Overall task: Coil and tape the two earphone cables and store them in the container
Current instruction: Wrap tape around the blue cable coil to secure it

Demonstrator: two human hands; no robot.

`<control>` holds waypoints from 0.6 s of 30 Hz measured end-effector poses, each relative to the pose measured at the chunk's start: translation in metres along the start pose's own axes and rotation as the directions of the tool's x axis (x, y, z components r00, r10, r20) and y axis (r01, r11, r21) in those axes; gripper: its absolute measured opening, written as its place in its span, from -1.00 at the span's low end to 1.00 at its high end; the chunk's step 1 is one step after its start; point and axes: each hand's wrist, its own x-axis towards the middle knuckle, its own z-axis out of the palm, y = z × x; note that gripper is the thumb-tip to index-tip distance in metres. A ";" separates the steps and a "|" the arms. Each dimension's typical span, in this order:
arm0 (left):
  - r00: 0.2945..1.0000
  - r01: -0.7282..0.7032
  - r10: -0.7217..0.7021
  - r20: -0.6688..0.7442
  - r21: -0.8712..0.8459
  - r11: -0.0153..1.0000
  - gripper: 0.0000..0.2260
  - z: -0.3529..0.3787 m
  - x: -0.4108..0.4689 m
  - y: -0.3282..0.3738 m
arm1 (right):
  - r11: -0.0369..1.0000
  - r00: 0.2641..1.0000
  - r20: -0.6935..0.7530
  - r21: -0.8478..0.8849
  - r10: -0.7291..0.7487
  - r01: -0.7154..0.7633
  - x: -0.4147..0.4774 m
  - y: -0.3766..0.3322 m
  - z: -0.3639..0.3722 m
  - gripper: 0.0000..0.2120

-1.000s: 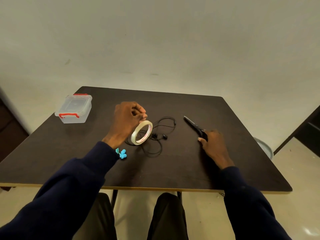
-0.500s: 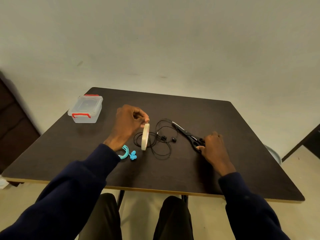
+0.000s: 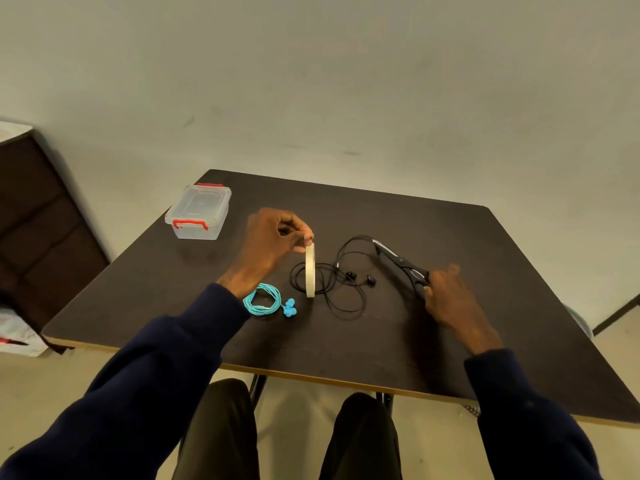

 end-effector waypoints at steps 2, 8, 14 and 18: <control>1.000 -0.009 0.009 0.013 0.016 1.000 -0.96 -0.002 0.001 -0.002 | 0.999 1.000 0.028 0.042 0.014 -0.015 0.001 0.001 0.001 -0.88; 0.999 -0.023 0.021 0.034 0.059 0.998 -0.96 -0.004 0.000 -0.005 | 0.985 0.994 0.063 0.138 0.093 -0.101 -0.001 0.005 0.000 -0.69; 0.999 -0.024 0.022 0.030 0.061 0.998 -0.92 -0.008 0.003 -0.010 | 0.966 0.979 0.101 0.177 0.175 -0.191 -0.007 0.025 -0.019 -0.64; 1.000 -0.025 0.024 0.020 0.046 0.999 -0.90 -0.008 0.004 -0.012 | 0.955 0.971 0.143 0.203 0.190 -0.217 -0.014 0.030 -0.036 -0.55</control>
